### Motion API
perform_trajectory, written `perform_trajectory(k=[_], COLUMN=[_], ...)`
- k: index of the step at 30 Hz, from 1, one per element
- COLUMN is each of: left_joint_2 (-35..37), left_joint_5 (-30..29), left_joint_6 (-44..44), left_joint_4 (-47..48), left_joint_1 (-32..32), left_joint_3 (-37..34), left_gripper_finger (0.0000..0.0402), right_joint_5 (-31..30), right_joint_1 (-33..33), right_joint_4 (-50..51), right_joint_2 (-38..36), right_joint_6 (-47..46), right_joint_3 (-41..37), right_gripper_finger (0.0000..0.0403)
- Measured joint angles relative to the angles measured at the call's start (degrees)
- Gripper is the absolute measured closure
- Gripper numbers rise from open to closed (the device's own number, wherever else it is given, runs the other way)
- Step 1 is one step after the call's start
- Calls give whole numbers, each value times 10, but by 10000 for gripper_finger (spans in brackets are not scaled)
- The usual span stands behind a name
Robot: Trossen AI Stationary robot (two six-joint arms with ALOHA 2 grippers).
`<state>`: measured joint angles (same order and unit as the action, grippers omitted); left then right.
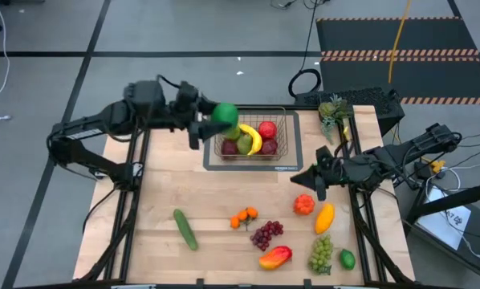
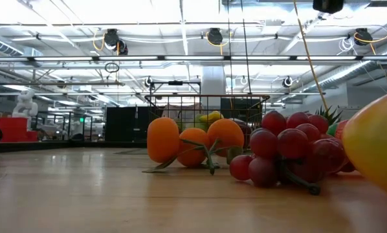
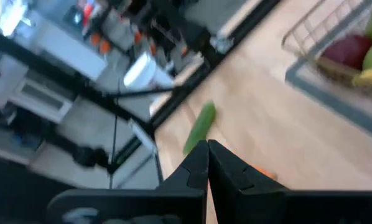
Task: Build produce basket
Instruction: Put the bottom left green lime into the brown wire basket
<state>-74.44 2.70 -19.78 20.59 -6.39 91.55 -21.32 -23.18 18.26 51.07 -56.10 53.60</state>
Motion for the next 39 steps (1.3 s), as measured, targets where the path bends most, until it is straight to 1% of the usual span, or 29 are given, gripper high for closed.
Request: perform_trajectory(k=[2,4,11,20,24,28,33,39], left_joint_2=[13,16,14,10,9,9,9,9], left_joint_5=[4,4,4,3,-5,-15,-17,-25], left_joint_6=[34,76,216,493,583,631,662,655], left_joint_4=[17,7,25,27,22,1,-18,-16], left_joint_1=[-6,-8,-5,-2,-2,-2,-2,-2], left_joint_3=[-1,0,-1,-1,-1,-1,-1,-1], left_gripper_finger=[77,81,65,76,69,67,76,66], right_joint_5=[-24,-39,-41,-42,-42,-42,-41,-41], right_joint_1=[0,2,11,11,11,11,11,11], right_joint_4=[-11,-14,-13,-13,-13,-13,-13,-13], right_joint_2=[0,0,0,0,0,0,0,0], right_joint_6=[11,23,48,62,74,75,78,85], right_joint_3=[0,0,0,0,0,0,0,0], right_gripper_finger=[403,403,403,403,403,403,403,403])
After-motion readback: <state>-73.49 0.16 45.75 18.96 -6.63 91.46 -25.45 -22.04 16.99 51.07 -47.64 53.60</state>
